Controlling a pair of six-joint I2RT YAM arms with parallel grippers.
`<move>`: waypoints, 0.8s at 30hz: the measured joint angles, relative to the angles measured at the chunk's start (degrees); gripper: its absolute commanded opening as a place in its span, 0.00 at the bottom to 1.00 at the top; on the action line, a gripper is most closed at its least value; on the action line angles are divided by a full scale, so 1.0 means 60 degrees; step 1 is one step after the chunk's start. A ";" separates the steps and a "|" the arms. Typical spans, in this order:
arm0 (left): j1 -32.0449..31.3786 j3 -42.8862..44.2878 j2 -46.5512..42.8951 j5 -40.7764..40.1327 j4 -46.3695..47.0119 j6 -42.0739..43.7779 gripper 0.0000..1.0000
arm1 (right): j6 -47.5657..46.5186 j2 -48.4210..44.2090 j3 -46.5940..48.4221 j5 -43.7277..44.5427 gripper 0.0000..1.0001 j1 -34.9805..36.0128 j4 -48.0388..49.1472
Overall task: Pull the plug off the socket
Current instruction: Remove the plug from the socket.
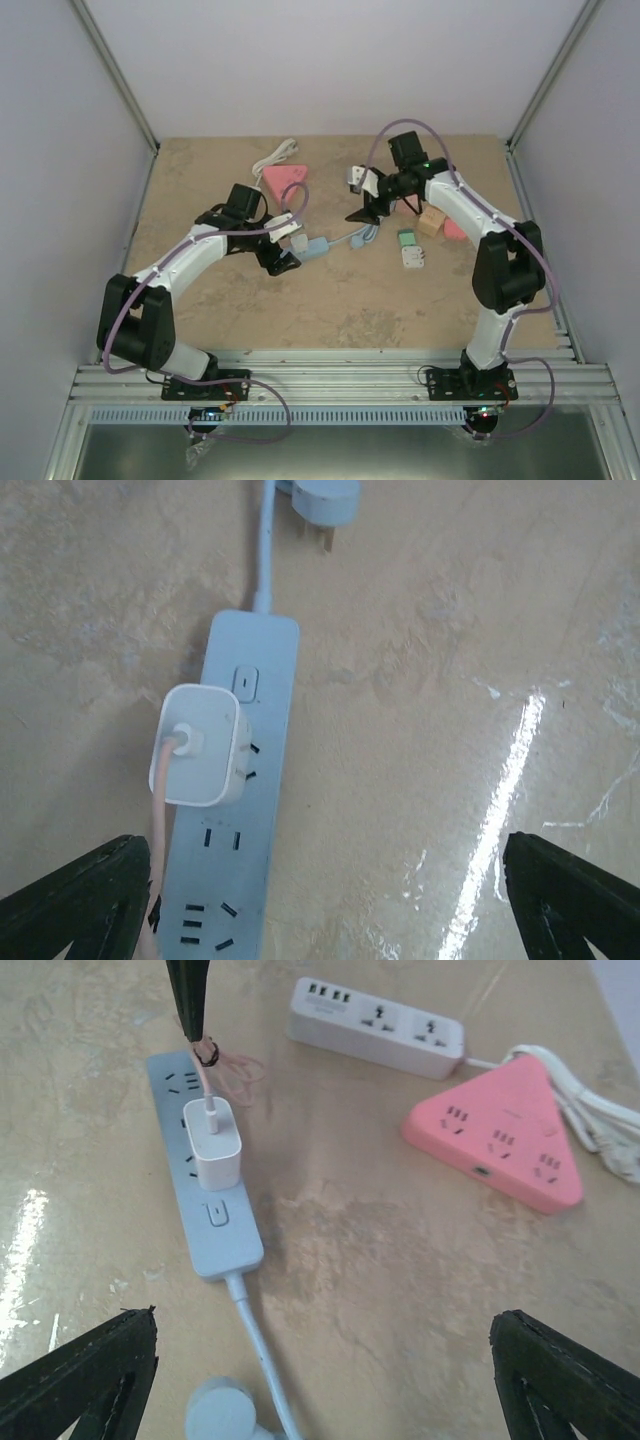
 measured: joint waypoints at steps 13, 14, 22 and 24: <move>0.0696 -0.0095 0.0386 0.0670 -0.0616 0.1486 1.00 | 0.0007 0.1118 0.0670 0.0401 0.89 0.0801 -0.0317; 0.0721 -0.0178 0.0240 0.0729 -0.0601 0.1494 1.00 | 0.0018 0.1144 0.0670 0.0430 0.89 0.0812 -0.0317; 0.0820 -0.0838 -0.1606 0.1217 -0.0652 0.1657 0.99 | 0.0113 0.1162 0.0670 0.0616 0.89 0.0809 -0.0295; 0.0823 -0.0725 -0.1406 0.1384 -0.1115 0.2036 0.97 | 0.0113 0.1162 0.0670 0.0616 0.89 0.0809 -0.0295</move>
